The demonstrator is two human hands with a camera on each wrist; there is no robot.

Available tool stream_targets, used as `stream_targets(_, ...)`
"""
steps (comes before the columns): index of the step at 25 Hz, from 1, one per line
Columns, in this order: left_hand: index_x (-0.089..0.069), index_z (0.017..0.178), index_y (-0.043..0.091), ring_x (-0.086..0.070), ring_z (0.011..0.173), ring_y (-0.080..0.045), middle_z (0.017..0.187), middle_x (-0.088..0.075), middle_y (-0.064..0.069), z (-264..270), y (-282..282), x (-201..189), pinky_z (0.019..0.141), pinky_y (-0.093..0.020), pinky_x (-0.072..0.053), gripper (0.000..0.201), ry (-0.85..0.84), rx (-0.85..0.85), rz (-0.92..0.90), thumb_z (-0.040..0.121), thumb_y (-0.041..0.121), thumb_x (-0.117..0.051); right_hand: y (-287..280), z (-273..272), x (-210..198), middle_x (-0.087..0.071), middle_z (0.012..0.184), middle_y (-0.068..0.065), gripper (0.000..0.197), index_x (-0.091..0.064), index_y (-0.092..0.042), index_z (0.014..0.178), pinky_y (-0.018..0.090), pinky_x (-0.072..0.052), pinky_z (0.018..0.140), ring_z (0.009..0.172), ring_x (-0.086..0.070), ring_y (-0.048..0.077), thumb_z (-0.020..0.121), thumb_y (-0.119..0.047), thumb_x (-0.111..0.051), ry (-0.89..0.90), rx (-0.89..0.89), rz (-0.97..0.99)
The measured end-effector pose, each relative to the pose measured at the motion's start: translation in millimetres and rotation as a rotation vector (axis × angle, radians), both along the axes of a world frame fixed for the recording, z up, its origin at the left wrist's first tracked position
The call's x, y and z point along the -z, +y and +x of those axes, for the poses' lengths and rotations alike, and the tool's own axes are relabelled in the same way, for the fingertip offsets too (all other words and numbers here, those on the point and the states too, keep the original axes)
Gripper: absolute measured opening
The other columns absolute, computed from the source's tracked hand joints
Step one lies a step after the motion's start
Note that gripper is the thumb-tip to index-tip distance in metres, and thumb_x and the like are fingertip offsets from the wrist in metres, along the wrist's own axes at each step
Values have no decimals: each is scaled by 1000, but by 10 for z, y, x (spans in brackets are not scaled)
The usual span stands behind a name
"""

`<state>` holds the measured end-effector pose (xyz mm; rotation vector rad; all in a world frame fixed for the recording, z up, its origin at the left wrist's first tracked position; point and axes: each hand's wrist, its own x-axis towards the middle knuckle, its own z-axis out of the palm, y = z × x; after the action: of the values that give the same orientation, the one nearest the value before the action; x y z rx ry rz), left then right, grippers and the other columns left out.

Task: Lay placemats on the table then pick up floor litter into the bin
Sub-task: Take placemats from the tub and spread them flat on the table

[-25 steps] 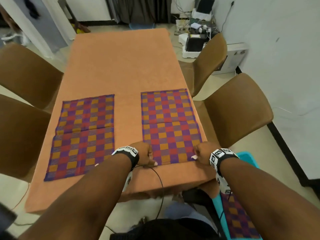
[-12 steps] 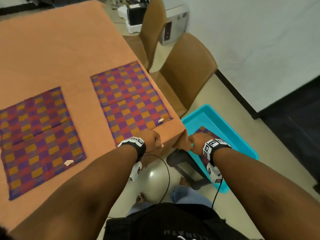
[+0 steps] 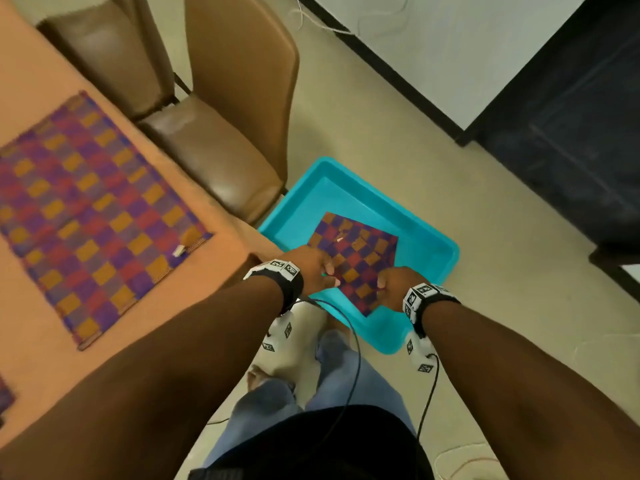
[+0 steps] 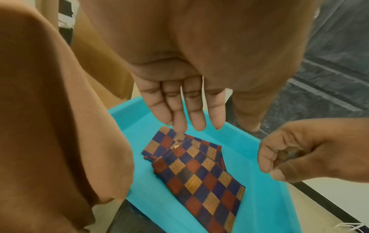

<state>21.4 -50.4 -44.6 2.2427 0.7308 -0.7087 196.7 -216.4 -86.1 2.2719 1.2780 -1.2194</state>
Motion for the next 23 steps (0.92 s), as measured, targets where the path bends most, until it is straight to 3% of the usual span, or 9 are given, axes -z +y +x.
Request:
stream_targets(2,-70,105,28,-62,104,-16,109,-68,8,203,-65,263,91,-30,-48,34,82,10,-42,85,55,-69,-37,194,355,-70,104,7,42,-65,-23,95,34,-55,81,94,-65,32,67,-52,-53,32,85,-17)
stream_targets(5,-66,117,28,-61,110,-16,118,-66,7,304,-149,561,96,-33,-48,43,189,9,-100,88,58,-63,-18,315,781,-66,114,10,43,-65,-19,112,39,-55,89,103,-64,34,75,-40,-66,81,219,-27)
stream_targets(9,-60,128,26,-58,115,-14,125,-62,11,172,-265,776,102,-35,-48,48,253,-64,-148,91,56,-61,5,359,1250,-55,129,15,86,-36,-23,144,46,-52,98,114,-59,39,69,-41,-73,114,409,-33)
stream_targets(12,-58,127,32,-61,108,-10,119,-62,16,-22,-270,775,97,-34,-52,45,191,-157,-147,88,52,-66,-2,331,1467,-60,126,11,107,-16,-25,154,43,-52,97,112,-61,37,65,-43,-73,156,586,-42)
stream_targets(14,-58,124,36,-63,101,-8,114,-63,17,-117,-231,692,91,-33,-55,43,197,-152,-135,86,54,-66,27,327,1479,-62,116,12,82,-32,-16,146,38,-52,89,107,-63,38,77,-35,-71,90,603,-28)
stream_targets(16,-59,121,36,-63,97,-8,110,-65,16,-206,-191,600,89,-34,-56,42,237,-166,-125,86,57,-65,91,316,1408,-63,100,11,37,-56,-11,113,34,-49,79,97,-64,37,84,-30,-67,87,590,-11)
stream_targets(18,-60,116,35,-63,96,-9,109,-66,15,-273,-186,521,89,-36,-56,39,260,-186,-125,85,58,-64,177,288,1266,-65,90,12,16,-63,-10,89,33,-50,77,87,-62,35,87,-25,-65,154,538,-43)
stream_targets(20,-58,109,38,-64,95,-9,109,-67,14,-350,-194,445,90,-37,-56,33,253,-236,-131,84,59,-65,242,271,1138,-68,94,14,16,-67,-10,93,34,-53,80,85,-62,33,86,-24,-66,185,520,-52)
stream_targets(23,-62,108,37,-65,97,-9,110,-69,14,-457,-232,416,90,-34,-55,32,235,-310,-120,84,59,-65,276,276,1136,-63,124,15,54,-53,-14,132,39,-50,92,106,-61,36,83,-30,-67,138,558,-41)
